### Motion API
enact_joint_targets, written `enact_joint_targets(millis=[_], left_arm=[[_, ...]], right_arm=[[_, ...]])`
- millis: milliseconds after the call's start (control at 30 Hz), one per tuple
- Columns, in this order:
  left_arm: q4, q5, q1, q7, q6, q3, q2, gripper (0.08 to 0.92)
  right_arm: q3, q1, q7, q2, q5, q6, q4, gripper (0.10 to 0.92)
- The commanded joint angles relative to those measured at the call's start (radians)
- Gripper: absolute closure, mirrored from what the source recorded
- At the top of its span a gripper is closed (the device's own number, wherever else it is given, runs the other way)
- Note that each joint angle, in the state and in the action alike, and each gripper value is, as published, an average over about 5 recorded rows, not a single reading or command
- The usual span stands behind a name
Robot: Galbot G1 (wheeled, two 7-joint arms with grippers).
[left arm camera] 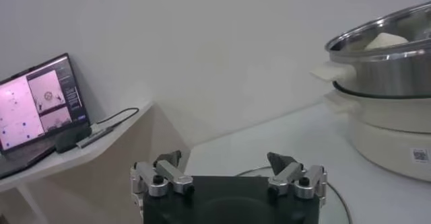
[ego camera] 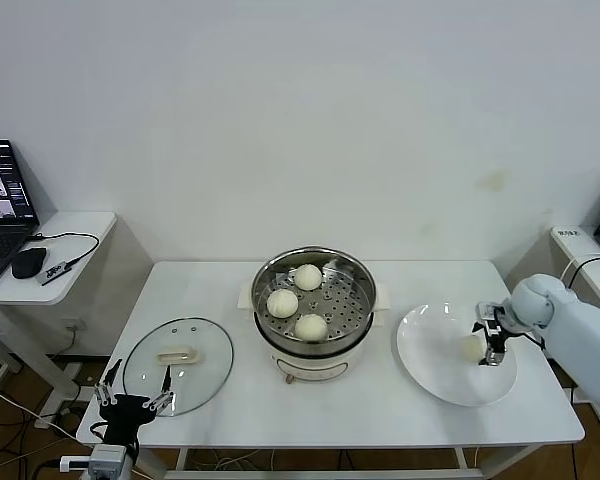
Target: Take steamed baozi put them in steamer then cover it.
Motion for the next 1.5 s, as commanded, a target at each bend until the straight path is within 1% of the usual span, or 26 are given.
enact_joint_targets(millis=[33, 333, 533, 767, 1033, 1233, 1367, 1500], left_arm=[[0.000, 0.000, 0.000, -0.001, -0.001, 0.001, -0.001, 0.177], [-0.002, 0.000, -0.001, -0.001, -0.001, 0.002, -0.005, 0.177], [-0.002, 0.000, 0.000, -0.002, -0.002, 0.001, -0.005, 0.177], [-0.003, -0.003, -0.006, -0.003, -0.002, 0.005, -0.004, 0.177], [-0.010, -0.002, -0.015, -0.003, -0.001, 0.021, 0.000, 0.177], [-0.015, -0.002, -0.019, -0.003, 0.000, 0.028, 0.007, 0.177], [-0.015, -0.003, -0.022, -0.003, 0.000, 0.026, 0.015, 0.177], [-0.011, -0.002, -0.030, -0.004, -0.002, 0.013, 0.025, 0.177]], right_arm=[[0.001, 0.000, -0.003, 0.022, -0.008, -0.001, -0.020, 0.268], [0.001, 0.006, -0.013, 0.019, -0.010, 0.002, -0.017, 0.339], [-0.029, 0.047, -0.030, -0.023, 0.016, -0.007, 0.038, 0.375], [-0.176, 0.194, -0.068, -0.138, 0.115, -0.050, 0.176, 0.393], [-0.374, 0.474, -0.064, -0.207, 0.297, -0.138, 0.341, 0.398], [-0.560, 0.734, -0.039, -0.162, 0.430, -0.212, 0.426, 0.392], [-0.660, 0.875, -0.011, -0.079, 0.525, -0.271, 0.445, 0.389], [-0.718, 0.945, 0.031, 0.017, 0.620, -0.343, 0.456, 0.387]])
